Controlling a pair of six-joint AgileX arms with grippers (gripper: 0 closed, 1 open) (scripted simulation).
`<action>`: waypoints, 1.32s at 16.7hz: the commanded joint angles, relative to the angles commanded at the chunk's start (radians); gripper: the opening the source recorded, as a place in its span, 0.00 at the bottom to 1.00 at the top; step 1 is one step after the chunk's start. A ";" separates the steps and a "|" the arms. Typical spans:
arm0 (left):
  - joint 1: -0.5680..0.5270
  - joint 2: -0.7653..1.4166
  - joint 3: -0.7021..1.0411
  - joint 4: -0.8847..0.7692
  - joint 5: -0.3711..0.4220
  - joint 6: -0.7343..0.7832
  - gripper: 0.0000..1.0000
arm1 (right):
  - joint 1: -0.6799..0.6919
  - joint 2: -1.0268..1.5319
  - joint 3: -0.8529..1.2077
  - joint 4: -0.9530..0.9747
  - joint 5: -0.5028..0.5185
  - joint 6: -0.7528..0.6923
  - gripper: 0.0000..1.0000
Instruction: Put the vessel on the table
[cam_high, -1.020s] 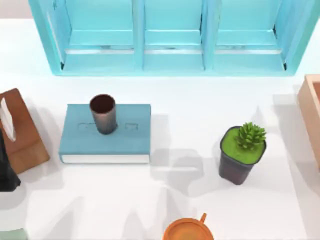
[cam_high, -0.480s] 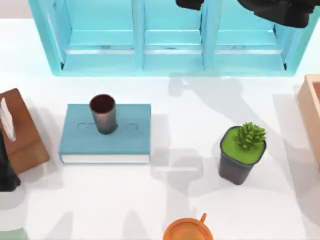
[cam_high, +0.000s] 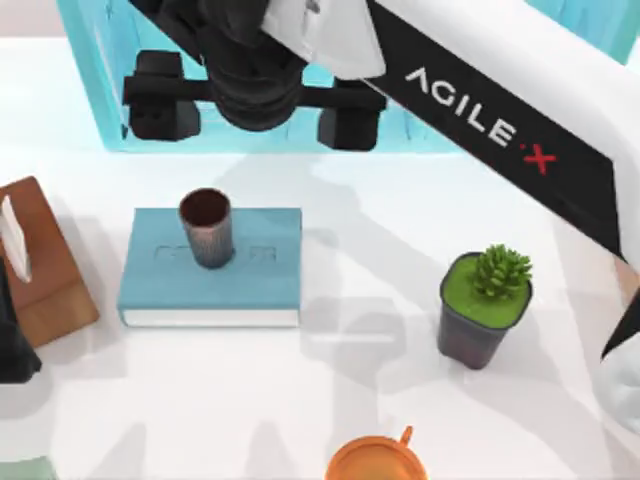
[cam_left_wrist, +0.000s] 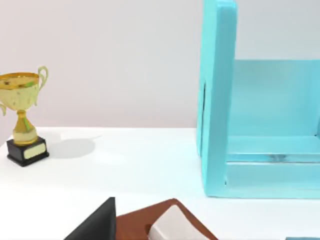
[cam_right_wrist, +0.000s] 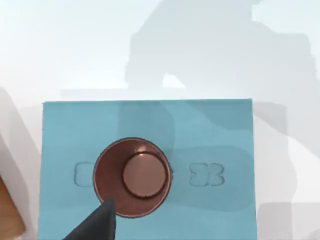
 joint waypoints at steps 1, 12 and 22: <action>0.000 0.000 0.000 0.000 0.000 0.000 1.00 | 0.021 0.056 0.061 -0.033 0.010 0.021 1.00; 0.000 0.000 0.000 0.000 0.000 0.000 1.00 | 0.075 0.218 0.229 -0.122 0.038 0.079 1.00; 0.000 0.000 0.000 0.000 0.000 0.000 1.00 | 0.015 0.206 -0.097 0.221 0.020 0.014 1.00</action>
